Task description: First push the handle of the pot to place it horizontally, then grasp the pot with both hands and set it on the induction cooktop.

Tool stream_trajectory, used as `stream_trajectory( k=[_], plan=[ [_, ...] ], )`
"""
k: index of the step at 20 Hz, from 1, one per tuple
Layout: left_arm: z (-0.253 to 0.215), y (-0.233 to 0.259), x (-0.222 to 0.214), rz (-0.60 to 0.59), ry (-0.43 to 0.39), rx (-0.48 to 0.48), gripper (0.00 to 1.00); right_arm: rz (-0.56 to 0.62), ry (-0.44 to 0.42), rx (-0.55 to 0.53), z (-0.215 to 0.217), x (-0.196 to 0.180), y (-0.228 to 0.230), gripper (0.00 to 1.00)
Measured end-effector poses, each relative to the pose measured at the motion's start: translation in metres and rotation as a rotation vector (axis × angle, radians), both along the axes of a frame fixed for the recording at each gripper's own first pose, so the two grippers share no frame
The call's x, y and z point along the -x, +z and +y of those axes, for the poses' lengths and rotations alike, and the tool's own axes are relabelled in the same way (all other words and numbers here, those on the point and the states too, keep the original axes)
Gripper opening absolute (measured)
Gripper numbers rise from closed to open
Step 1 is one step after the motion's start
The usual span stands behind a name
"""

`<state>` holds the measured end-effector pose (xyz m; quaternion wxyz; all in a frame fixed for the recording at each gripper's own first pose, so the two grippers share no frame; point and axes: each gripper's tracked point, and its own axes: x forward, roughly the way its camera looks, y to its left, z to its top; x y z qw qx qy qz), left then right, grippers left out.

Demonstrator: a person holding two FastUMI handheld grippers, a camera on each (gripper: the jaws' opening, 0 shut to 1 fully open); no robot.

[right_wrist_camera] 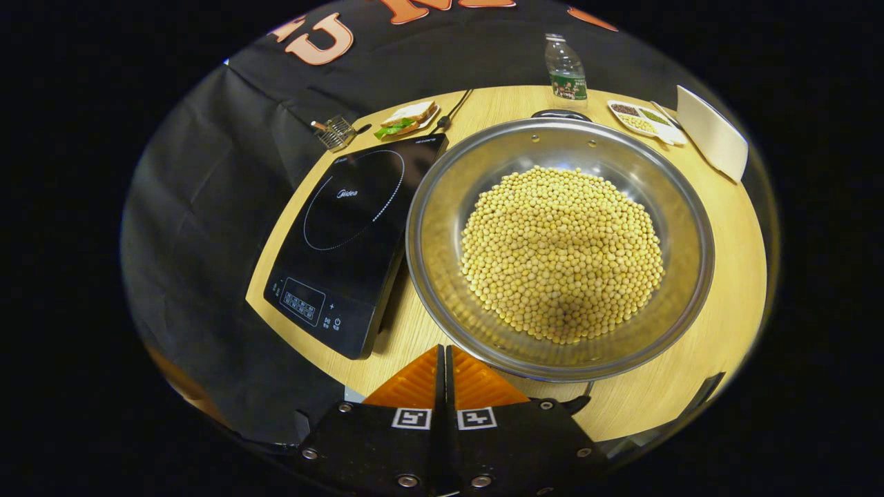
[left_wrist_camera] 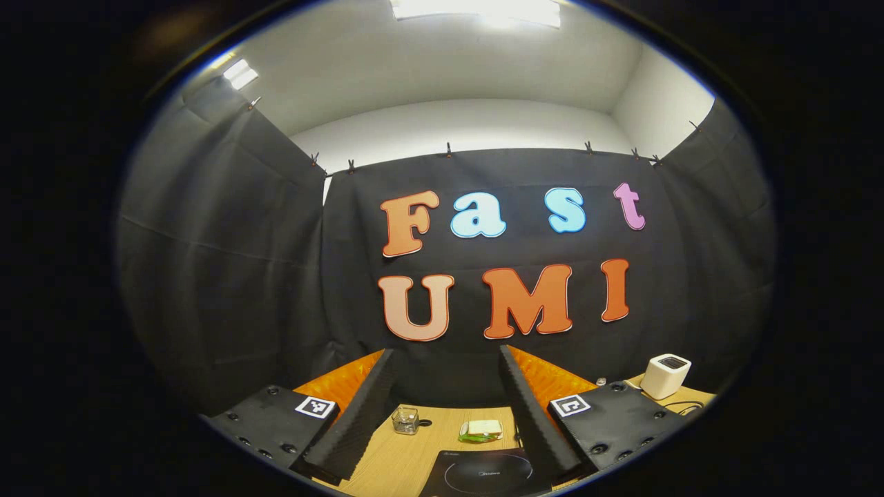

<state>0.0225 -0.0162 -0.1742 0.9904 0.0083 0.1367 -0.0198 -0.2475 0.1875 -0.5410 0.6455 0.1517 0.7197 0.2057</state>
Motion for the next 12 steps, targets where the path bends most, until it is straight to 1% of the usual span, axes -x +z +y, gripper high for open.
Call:
stream_trajectory(
  k=[3, 5, 8, 10, 12],
  plan=[
    [-0.007, 0.0, -0.001, -0.005, -0.012, -0.003, 0.99, 0.013, -0.01, 0.013, -0.015, 0.0, -0.003, 0.0],
    [-0.017, 0.0, -0.005, -0.007, -0.025, 0.013, 0.98, 0.022, -0.017, 0.031, -0.026, 0.002, -0.008, 0.0],
    [-0.033, -0.007, -0.007, 0.012, -0.053, 0.031, 0.97, 0.028, -0.005, 0.084, -0.055, 0.005, -0.019, 0.0],
    [-0.04, -0.008, -0.01, 0.009, -0.066, 0.028, 0.98, 0.019, -0.021, 0.134, -0.078, 0.0, -0.026, 0.0],
    [-0.047, -0.008, -0.011, 0.006, -0.075, 0.034, 0.99, 0.015, -0.04, 0.162, -0.094, -0.005, -0.029, 0.0]
  ],
)
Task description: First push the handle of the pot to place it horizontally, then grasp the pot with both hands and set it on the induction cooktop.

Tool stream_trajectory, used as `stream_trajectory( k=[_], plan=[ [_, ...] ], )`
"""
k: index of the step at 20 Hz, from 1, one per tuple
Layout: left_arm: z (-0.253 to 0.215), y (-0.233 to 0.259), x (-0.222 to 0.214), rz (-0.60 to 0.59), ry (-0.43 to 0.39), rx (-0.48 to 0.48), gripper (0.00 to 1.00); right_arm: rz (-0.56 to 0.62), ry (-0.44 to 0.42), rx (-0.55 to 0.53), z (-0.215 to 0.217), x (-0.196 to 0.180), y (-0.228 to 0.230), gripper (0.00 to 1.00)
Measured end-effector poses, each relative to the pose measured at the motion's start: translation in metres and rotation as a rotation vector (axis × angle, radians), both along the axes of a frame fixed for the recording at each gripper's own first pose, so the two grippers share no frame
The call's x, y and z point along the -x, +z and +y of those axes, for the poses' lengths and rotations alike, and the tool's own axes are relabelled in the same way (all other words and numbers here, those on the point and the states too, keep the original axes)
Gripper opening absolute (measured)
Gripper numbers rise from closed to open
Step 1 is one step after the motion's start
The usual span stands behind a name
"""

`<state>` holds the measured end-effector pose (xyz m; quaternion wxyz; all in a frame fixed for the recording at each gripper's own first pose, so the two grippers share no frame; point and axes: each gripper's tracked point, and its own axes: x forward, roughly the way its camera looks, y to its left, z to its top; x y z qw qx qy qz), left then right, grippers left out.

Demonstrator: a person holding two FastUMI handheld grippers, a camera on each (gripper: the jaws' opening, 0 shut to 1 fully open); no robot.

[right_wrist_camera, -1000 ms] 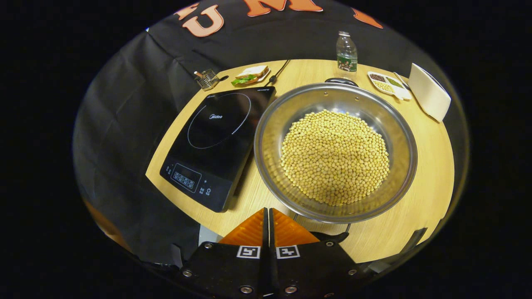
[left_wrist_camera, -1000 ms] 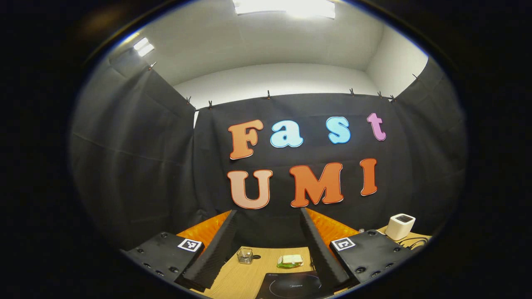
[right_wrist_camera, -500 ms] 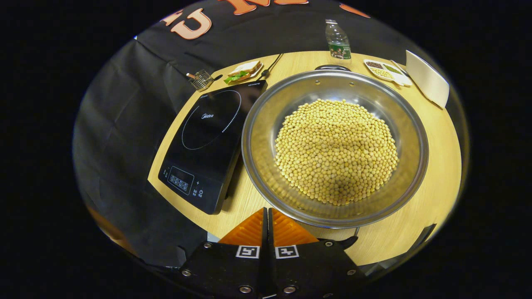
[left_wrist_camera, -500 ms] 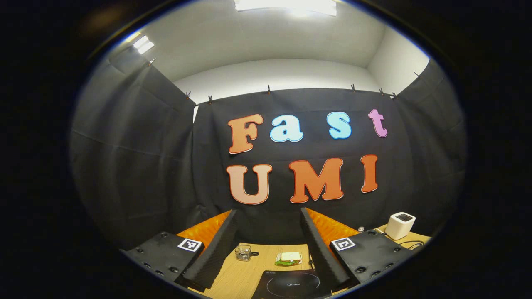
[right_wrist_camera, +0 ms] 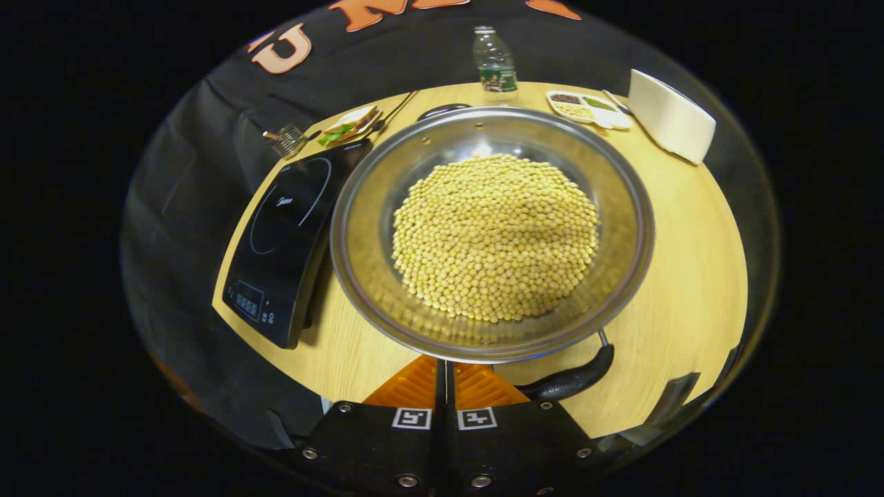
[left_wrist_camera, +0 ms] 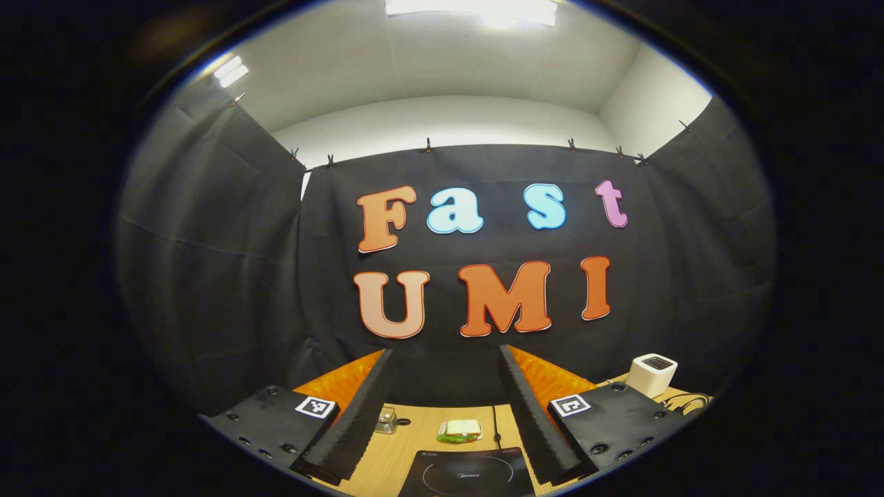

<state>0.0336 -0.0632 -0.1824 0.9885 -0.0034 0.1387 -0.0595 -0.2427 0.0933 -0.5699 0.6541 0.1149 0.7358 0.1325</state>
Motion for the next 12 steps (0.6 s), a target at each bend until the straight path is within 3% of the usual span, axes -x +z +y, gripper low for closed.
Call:
stream_trajectory(
  k=[12],
  plan=[
    [-0.007, -0.016, -0.006, 0.033, -0.008, 0.012, 0.99, -0.006, -0.025, 0.106, -0.059, -0.017, -0.015, 0.0]
  ],
)
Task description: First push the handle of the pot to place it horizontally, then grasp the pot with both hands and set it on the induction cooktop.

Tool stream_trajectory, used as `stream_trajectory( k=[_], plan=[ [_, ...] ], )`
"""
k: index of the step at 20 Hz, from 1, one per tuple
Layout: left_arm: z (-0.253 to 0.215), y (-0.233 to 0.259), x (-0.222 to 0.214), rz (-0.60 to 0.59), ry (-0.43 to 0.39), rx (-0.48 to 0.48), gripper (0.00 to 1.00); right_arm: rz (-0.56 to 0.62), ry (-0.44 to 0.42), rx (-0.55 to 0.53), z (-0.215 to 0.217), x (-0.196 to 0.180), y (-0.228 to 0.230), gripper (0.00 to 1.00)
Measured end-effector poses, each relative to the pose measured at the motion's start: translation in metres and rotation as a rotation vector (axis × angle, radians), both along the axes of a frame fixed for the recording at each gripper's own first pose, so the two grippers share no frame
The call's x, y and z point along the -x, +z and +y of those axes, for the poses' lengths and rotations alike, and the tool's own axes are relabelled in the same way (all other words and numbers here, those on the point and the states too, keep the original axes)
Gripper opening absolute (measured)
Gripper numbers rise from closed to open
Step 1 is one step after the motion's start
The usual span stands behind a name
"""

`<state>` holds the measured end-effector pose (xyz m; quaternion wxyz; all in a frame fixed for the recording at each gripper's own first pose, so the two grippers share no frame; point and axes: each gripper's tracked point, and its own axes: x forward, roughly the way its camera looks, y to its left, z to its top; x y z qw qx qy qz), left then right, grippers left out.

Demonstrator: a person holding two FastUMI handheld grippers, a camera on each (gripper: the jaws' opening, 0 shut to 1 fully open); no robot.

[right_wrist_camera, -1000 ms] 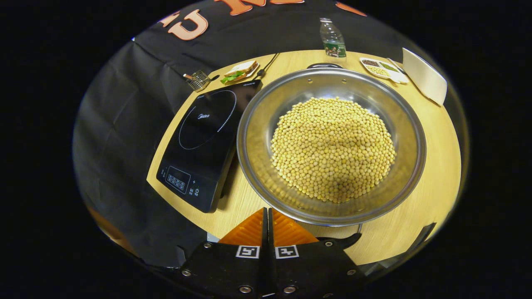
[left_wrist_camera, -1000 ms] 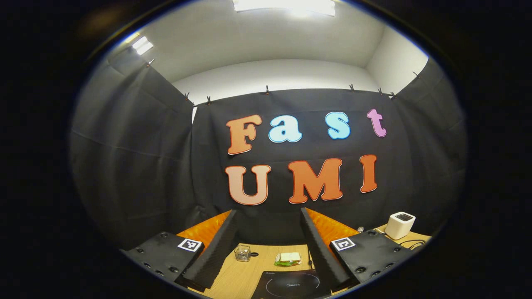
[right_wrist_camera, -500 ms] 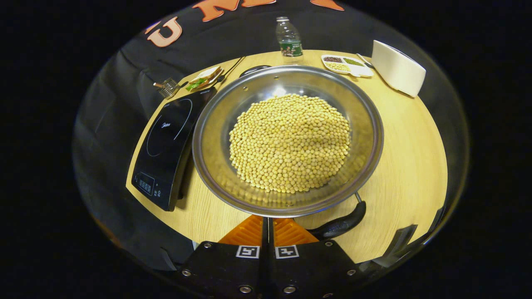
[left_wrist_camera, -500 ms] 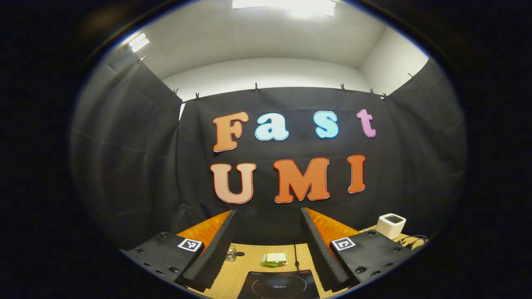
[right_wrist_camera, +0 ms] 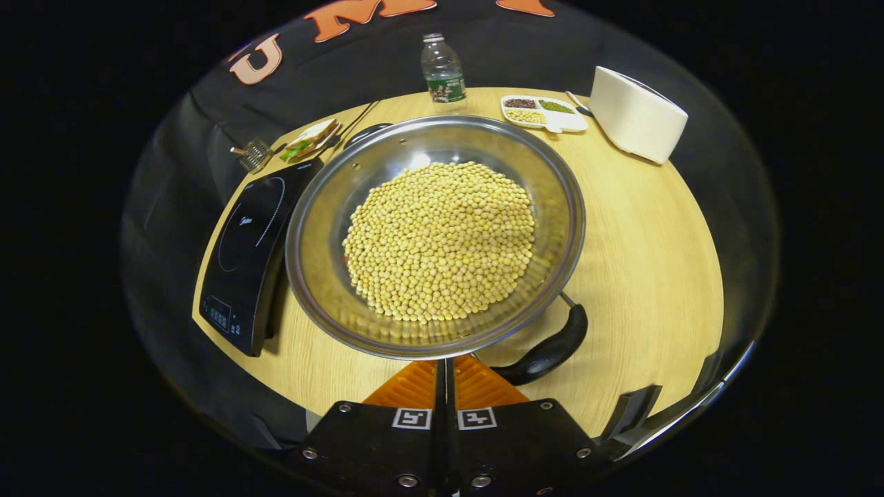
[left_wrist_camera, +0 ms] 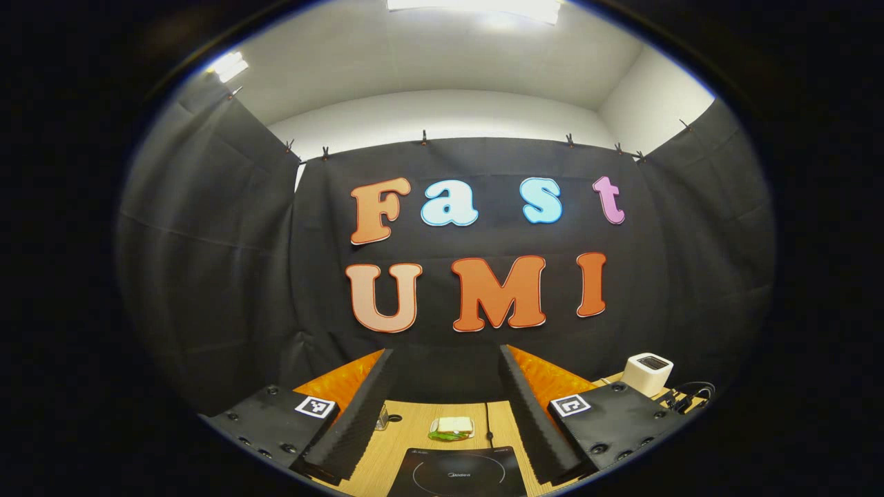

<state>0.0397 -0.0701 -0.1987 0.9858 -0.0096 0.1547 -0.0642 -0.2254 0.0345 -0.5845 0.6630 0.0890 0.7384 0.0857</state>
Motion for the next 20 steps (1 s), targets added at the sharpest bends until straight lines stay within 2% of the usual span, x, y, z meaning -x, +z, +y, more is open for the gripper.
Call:
stream_trajectory(
  k=[6, 20],
  plan=[
    [-0.009, -0.007, -0.004, 0.008, -0.008, 0.035, 0.96, -0.004, -0.01, 0.081, -0.034, -0.014, -0.015, 0.0],
    [-0.004, 0.007, -0.004, -0.04, 0.003, 0.0, 0.98, -0.001, -0.104, 0.178, -0.091, -0.05, -0.044, 0.0]
  ],
)
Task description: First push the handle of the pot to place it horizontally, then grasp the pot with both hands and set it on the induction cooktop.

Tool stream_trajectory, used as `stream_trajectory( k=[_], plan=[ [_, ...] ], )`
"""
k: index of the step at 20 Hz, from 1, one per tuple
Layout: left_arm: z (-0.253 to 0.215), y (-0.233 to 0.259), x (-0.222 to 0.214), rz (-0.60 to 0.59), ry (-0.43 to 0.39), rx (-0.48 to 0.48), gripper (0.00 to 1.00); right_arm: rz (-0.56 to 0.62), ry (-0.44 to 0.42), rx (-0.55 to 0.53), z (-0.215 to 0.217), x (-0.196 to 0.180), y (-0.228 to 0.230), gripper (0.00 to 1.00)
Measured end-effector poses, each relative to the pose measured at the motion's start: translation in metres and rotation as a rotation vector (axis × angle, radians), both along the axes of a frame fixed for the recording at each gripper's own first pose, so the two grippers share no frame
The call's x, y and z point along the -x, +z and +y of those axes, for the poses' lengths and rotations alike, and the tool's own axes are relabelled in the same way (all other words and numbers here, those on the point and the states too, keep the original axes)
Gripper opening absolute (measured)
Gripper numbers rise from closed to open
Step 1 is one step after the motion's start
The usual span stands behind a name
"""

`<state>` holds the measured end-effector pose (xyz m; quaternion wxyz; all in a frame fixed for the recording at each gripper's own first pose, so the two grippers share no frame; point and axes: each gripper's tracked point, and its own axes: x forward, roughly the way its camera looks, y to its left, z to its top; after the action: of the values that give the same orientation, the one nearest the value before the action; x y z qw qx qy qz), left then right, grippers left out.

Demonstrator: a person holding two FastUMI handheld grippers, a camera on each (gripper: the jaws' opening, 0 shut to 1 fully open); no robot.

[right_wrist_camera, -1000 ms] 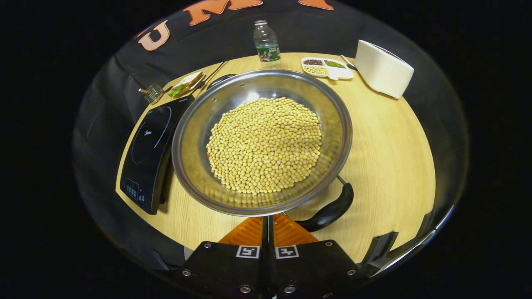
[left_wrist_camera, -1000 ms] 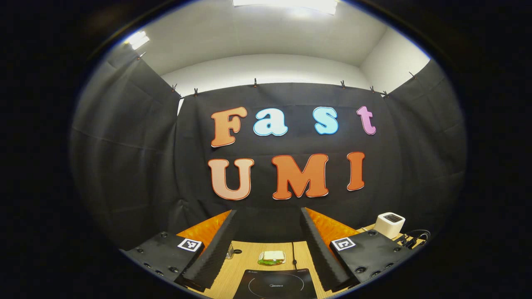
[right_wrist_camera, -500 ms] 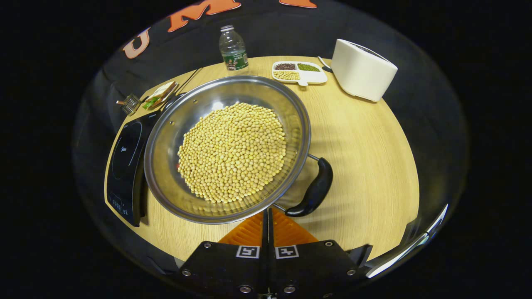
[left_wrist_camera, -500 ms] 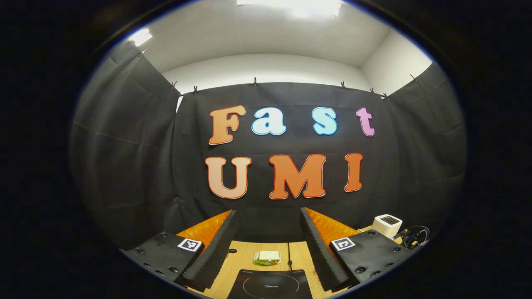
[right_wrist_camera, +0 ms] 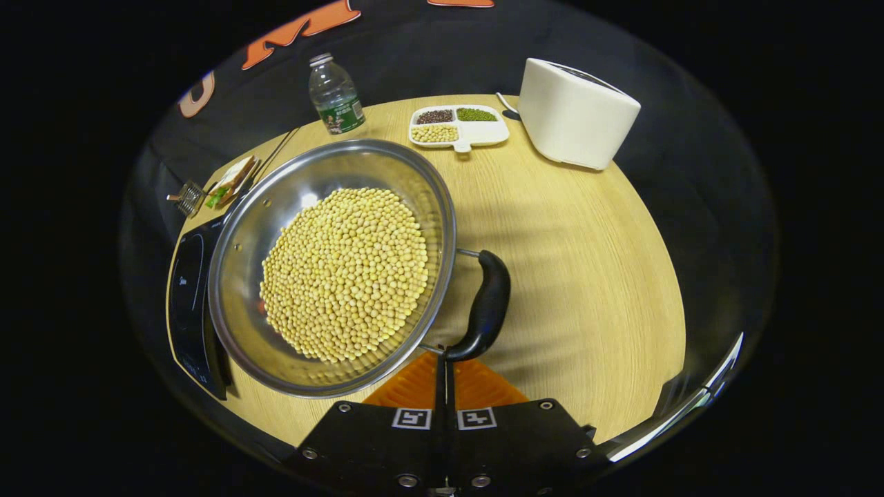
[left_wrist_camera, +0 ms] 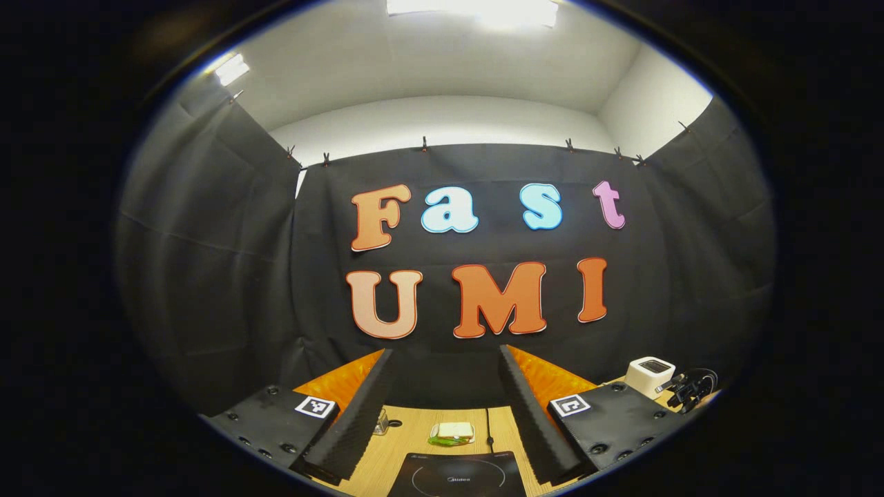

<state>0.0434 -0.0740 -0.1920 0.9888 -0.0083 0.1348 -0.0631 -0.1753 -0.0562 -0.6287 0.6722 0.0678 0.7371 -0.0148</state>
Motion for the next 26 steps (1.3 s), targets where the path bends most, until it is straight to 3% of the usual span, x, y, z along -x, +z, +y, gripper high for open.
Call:
stream_trajectory(
  k=[7, 14, 26],
  plan=[
    [0.001, -0.003, 0.003, -0.001, 0.004, 0.004, 0.98, -0.002, -0.021, 0.021, -0.01, -0.024, -0.015, 0.0],
    [-0.005, -0.027, 0.002, 0.036, 0.004, 0.003, 0.98, -0.022, -0.122, 0.01, -0.017, -0.049, -0.029, 0.0],
    [-0.029, -0.055, -0.013, 0.06, -0.032, 0.003, 0.99, -0.058, -0.102, 0.055, -0.024, -0.079, -0.034, 0.0]
  ],
)
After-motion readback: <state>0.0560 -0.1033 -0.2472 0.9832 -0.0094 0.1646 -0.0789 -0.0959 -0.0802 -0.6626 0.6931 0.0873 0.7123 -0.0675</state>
